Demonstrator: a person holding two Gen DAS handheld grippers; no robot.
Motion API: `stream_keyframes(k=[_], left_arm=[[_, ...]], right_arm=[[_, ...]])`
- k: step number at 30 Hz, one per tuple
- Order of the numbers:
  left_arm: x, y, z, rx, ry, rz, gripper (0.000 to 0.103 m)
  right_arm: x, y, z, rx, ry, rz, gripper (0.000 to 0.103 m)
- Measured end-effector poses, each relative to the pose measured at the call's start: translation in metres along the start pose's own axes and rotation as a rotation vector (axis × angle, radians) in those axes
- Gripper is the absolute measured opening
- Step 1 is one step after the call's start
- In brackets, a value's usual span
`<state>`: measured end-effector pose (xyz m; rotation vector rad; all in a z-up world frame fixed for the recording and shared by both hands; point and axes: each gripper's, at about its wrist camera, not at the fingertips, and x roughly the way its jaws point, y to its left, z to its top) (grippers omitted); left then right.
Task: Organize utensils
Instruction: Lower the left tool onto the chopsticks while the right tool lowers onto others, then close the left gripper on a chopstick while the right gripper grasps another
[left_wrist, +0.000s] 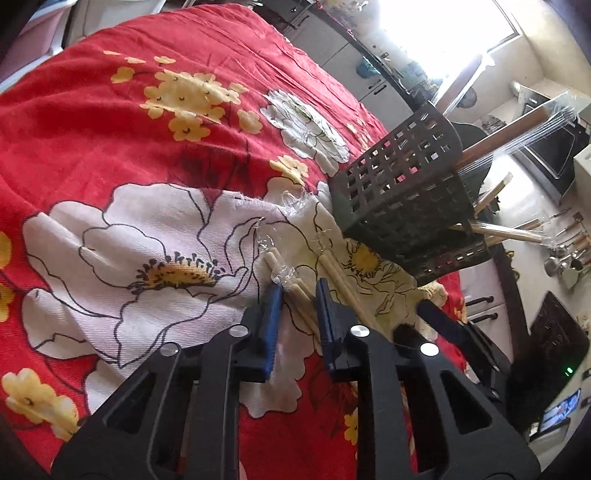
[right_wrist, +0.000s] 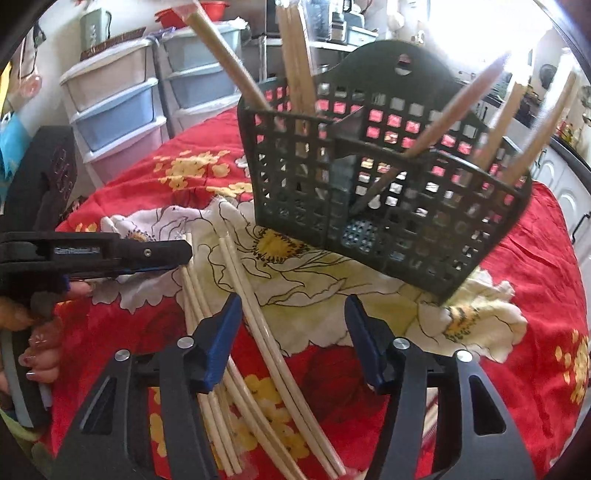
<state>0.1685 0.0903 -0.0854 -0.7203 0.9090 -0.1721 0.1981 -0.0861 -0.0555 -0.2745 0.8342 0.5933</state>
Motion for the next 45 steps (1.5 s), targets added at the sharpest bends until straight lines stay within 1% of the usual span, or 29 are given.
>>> stream_keyframes(k=[4, 13, 16, 22, 24, 25, 28, 30, 32, 33, 38, 45], left_arm=[[-0.003, 0.004, -0.001, -0.008, 0.001, -0.019, 0.011], [-0.01, 0.014, -0.001, -0.033, -0.009, -0.038, 0.009], [-0.014, 0.017, -0.001, -0.036, -0.016, -0.035, 0.009], [-0.025, 0.022, 0.0, -0.04, -0.047, -0.016, 0.009], [-0.03, 0.023, 0.0, -0.04, -0.059, -0.014, 0.009], [-0.031, 0.023, 0.0, -0.039, -0.063, -0.013, 0.008], [-0.037, 0.022, 0.001, -0.03, -0.08, -0.012, 0.008], [-0.042, 0.02, 0.003, -0.022, -0.094, -0.016, 0.008], [-0.049, 0.019, 0.002, -0.016, -0.108, -0.022, 0.007], [-0.053, 0.017, 0.003, -0.011, -0.12, -0.028, 0.007], [-0.07, 0.005, 0.007, 0.022, -0.171, -0.046, 0.006], [-0.098, -0.023, 0.009, 0.088, -0.239, -0.084, 0.004]], right_arm=[[0.015, 0.001, 0.006, -0.005, 0.043, 0.016, 0.047], [0.029, 0.017, 0.016, -0.023, 0.074, 0.065, 0.047], [0.036, 0.023, 0.02, -0.04, 0.093, 0.069, 0.044], [0.048, 0.031, 0.028, -0.07, 0.133, 0.075, 0.032], [0.052, 0.034, 0.031, -0.076, 0.145, 0.081, 0.025], [0.054, 0.036, 0.033, -0.077, 0.149, 0.085, 0.017], [0.054, 0.04, 0.037, -0.089, 0.152, 0.076, 0.012], [0.048, 0.041, 0.038, -0.093, 0.138, 0.078, 0.011], [0.038, 0.039, 0.039, -0.071, 0.111, 0.106, 0.011], [0.033, 0.038, 0.039, -0.062, 0.097, 0.116, 0.006], [-0.005, 0.031, 0.045, -0.028, -0.007, 0.132, 0.006], [-0.051, 0.02, 0.051, 0.026, -0.122, 0.161, 0.006]])
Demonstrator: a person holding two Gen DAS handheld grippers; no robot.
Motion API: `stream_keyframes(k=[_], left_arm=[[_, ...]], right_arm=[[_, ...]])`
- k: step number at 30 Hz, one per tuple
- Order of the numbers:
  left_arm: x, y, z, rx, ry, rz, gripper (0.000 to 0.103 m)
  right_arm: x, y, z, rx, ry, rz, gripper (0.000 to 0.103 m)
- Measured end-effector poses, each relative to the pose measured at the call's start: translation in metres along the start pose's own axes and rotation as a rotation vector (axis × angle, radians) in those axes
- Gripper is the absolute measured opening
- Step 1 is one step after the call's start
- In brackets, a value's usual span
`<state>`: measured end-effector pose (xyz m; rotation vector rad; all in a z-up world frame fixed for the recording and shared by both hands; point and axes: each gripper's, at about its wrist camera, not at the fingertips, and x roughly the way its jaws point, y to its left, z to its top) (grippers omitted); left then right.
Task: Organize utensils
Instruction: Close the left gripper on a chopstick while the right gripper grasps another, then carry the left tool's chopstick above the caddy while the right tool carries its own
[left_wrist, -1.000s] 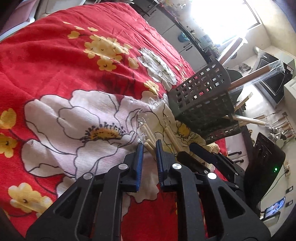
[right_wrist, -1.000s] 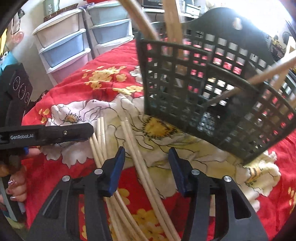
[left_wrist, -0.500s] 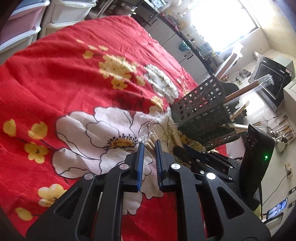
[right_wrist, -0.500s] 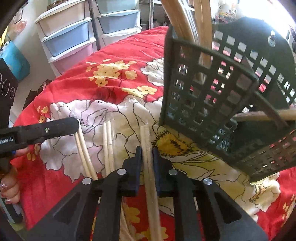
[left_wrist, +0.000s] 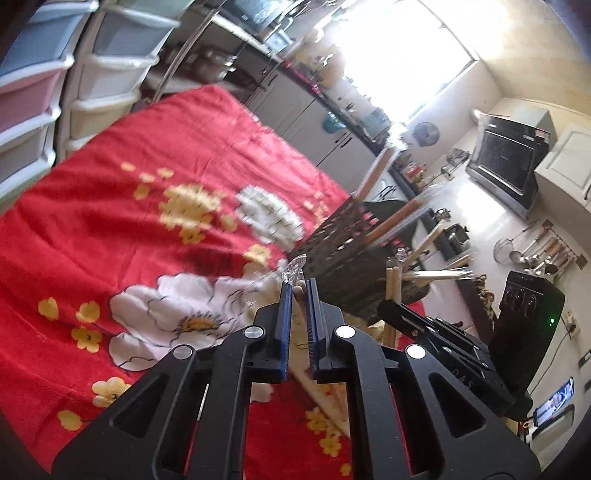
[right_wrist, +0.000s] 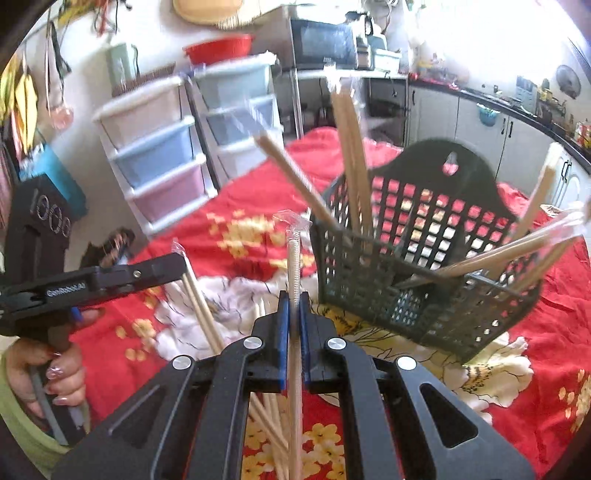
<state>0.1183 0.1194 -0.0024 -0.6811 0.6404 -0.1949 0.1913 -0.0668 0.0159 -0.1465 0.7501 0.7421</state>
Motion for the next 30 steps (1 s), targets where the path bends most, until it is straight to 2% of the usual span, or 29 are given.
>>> stream_keyframes(k=[7, 11, 17, 24, 30], left_arm=[[-0.012, -0.029, 0.006, 0.058, -0.031, -0.046, 0.003], [-0.012, -0.044, 0.007, 0.093, -0.037, -0.069, 0.003], [-0.007, -0.07, 0.013, 0.142, -0.046, -0.109, 0.003], [-0.004, -0.102, 0.021, 0.21, -0.063, -0.145, 0.003], [0.0, -0.127, 0.027, 0.269, -0.075, -0.169, 0.003]], right_arm=[[-0.049, -0.011, -0.003, 0.068, -0.122, 0.017, 0.006], [-0.072, -0.02, -0.008, 0.104, -0.202, -0.018, 0.006], [-0.108, -0.044, -0.011, 0.169, -0.371, -0.064, 0.006], [-0.145, -0.063, -0.001, 0.177, -0.54, -0.115, 0.006], [-0.152, -0.071, 0.006, 0.169, -0.587, -0.14, 0.006]])
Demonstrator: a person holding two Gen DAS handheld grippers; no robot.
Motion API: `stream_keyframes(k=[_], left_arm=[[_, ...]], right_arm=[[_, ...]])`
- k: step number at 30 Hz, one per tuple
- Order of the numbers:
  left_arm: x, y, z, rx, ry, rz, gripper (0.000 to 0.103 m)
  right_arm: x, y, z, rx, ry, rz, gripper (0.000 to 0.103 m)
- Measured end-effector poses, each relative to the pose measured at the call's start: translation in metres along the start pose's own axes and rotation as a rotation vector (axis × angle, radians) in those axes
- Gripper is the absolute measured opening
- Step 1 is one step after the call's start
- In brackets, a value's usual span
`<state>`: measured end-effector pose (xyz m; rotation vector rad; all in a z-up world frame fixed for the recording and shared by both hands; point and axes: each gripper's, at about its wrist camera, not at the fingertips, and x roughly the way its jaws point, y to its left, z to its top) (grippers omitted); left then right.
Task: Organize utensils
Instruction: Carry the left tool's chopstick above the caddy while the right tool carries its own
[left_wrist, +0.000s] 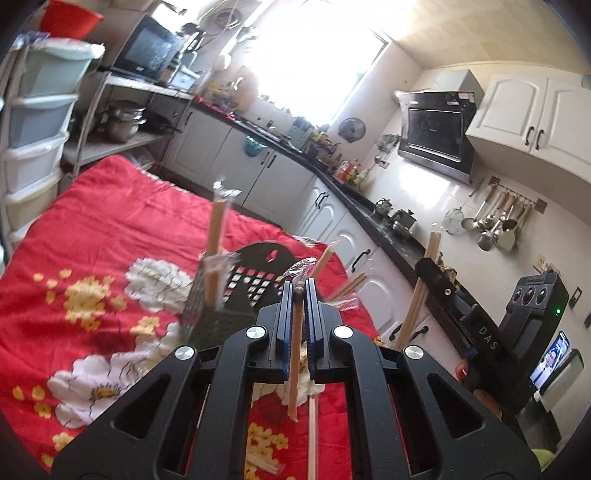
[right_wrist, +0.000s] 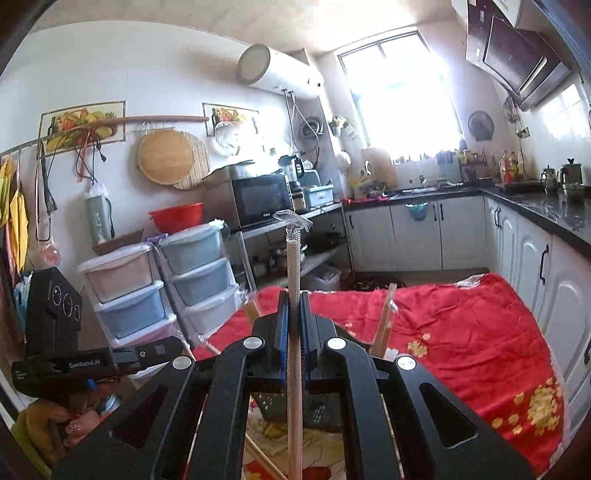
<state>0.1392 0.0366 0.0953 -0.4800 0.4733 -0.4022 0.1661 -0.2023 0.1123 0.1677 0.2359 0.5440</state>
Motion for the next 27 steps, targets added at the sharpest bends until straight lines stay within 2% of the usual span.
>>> stream_keyframes(k=[15, 21, 27], left_arm=[[-0.006, -0.034, 0.043, 0.113, -0.096, -0.001, 0.003], [-0.011, -0.036, 0.059, 0.135, -0.141, 0.022, 0.003], [-0.017, -0.032, 0.077, 0.153, -0.211, 0.079, 0.003]], right_arm=[[0.005, 0.006, 0.028, -0.023, -0.143, -0.003, 0.006], [0.016, 0.012, 0.04, -0.042, -0.192, -0.016, 0.006], [0.038, 0.008, 0.046, -0.044, -0.229, -0.039, 0.006]])
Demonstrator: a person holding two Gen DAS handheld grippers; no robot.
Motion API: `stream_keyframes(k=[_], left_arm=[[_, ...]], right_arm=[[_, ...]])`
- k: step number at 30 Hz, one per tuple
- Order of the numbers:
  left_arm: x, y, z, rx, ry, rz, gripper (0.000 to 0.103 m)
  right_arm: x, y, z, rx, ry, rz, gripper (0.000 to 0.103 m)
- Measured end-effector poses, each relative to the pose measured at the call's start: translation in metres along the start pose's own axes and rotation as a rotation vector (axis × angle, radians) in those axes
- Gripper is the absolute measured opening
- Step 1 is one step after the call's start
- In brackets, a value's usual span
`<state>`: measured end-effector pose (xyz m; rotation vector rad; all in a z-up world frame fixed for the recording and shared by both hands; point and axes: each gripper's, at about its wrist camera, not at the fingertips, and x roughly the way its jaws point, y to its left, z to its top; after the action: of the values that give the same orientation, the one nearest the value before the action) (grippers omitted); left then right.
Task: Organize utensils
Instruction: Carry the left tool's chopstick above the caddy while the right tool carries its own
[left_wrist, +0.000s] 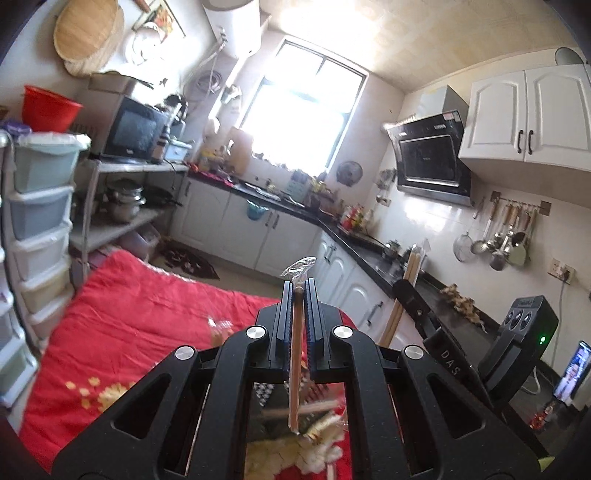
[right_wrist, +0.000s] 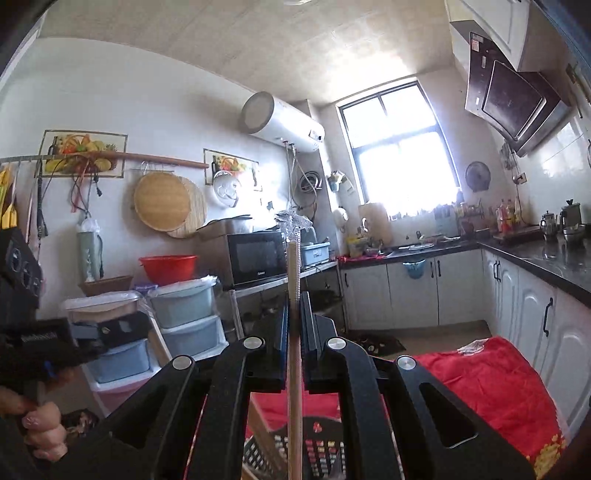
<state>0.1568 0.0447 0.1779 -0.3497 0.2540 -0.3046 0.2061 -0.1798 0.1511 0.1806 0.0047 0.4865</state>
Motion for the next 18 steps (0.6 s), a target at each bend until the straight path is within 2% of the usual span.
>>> stream_keyframes(k=[6, 11, 14, 18], left_arm=[[0.009, 0.008, 0.006, 0.018, -0.041, 0.079, 0.003], [0.019, 0.014, 0.0, 0.035, -0.065, 0.139, 0.003], [0.027, 0.018, -0.006, 0.038, -0.059, 0.158, 0.003], [0.04, 0.023, -0.016, 0.042, -0.043, 0.175, 0.003]], right_arm=[[0.03, -0.001, -0.005, 0.003, -0.012, -0.03, 0.006], [0.049, 0.003, -0.012, -0.009, -0.044, -0.06, 0.006], [0.057, 0.004, -0.02, -0.012, -0.068, -0.091, 0.006], [0.069, 0.007, -0.03, -0.021, -0.059, -0.122, 0.006]])
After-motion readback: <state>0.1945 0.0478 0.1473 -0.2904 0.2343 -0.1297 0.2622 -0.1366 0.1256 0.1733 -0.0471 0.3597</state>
